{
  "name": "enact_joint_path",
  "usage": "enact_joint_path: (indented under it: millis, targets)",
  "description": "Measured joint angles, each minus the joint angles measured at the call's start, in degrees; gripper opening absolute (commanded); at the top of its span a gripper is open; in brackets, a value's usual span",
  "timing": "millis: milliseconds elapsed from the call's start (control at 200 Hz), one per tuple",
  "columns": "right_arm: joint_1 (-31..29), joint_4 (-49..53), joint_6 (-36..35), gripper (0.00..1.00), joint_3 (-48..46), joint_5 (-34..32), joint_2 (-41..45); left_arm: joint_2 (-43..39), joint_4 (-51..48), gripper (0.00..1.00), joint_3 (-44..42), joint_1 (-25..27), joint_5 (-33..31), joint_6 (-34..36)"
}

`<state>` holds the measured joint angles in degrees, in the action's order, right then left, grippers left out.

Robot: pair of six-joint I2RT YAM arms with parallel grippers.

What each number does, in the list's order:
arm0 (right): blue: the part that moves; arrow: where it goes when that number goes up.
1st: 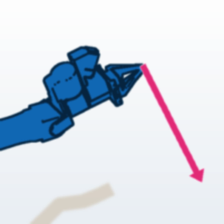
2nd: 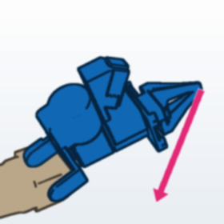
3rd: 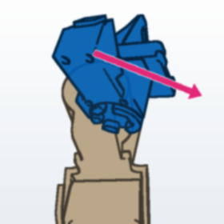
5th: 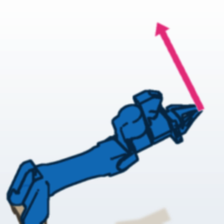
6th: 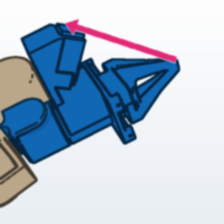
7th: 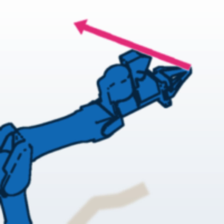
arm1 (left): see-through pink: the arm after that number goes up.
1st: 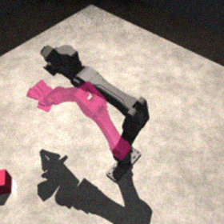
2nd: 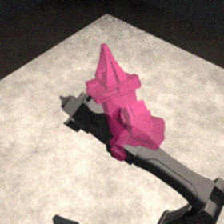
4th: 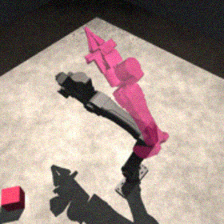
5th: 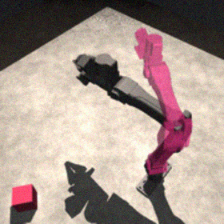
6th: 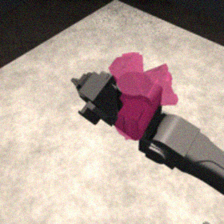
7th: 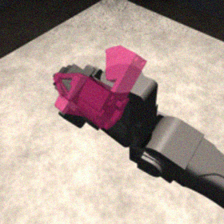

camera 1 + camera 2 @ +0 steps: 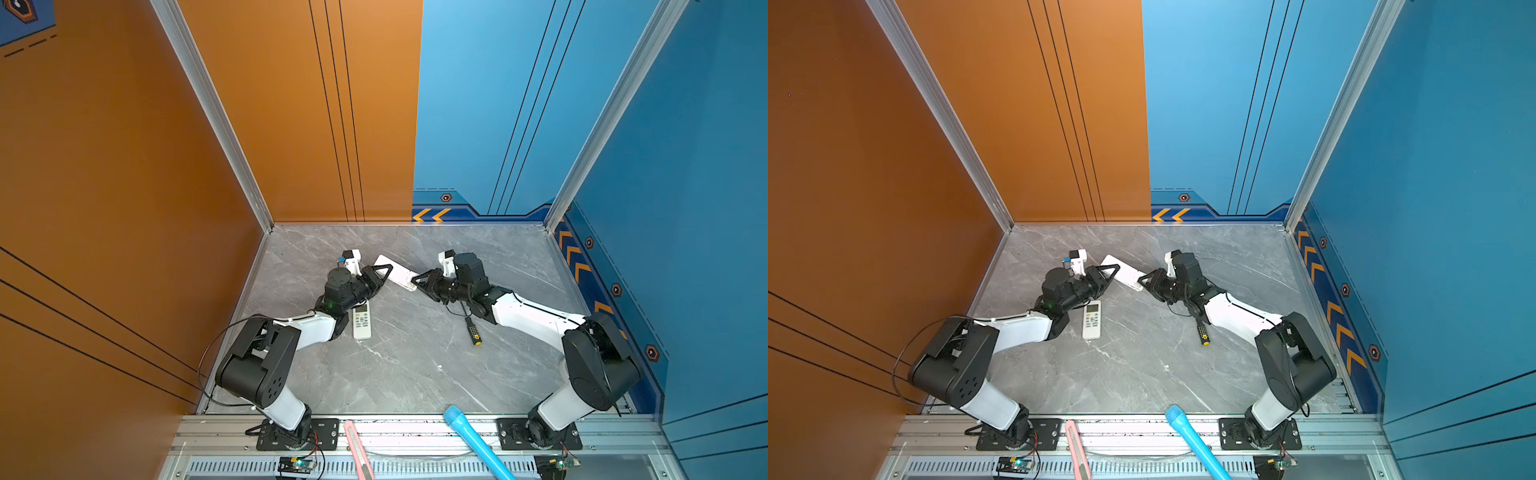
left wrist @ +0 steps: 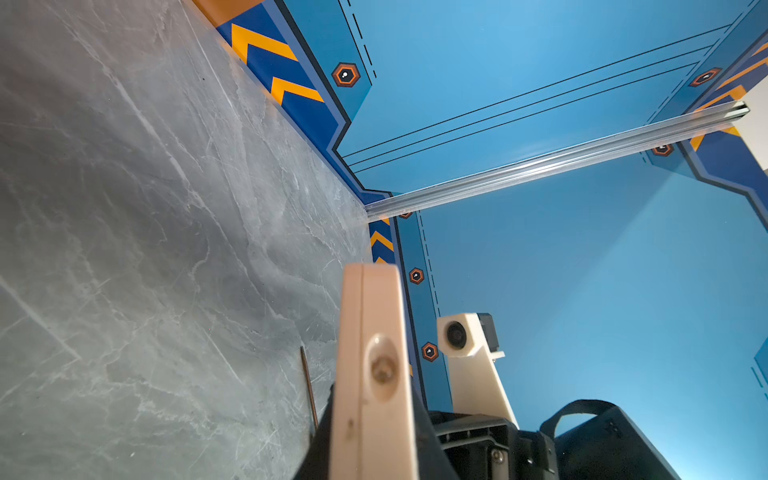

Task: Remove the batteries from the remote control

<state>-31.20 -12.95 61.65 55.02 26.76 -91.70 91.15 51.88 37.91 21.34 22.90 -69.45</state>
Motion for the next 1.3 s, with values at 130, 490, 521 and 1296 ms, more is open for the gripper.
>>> enact_joint_path:
  millis: [130, 490, 521, 1296]
  targets:
    - [0.00, 0.63, -0.09, 0.25, 0.00, 0.00, 0.72, -0.74, -1.44, 0.00, 0.04, 0.09, -0.17, 1.14]
    - [-1.07, 0.94, -0.11, 0.15, 0.79, 0.00, 2.29, -1.60, -6.25, 0.00, 1.01, 1.79, -0.20, 4.81]
    - [-1.14, 0.98, -0.13, 0.12, 0.79, 0.00, 2.29, -1.60, -6.43, 0.00, 1.03, 1.99, -0.22, 5.09]
    - [2.14, 43.87, -8.24, 0.00, 20.68, -15.28, 5.38, -19.17, -30.67, 0.00, 0.52, -2.71, -2.86, 22.88]
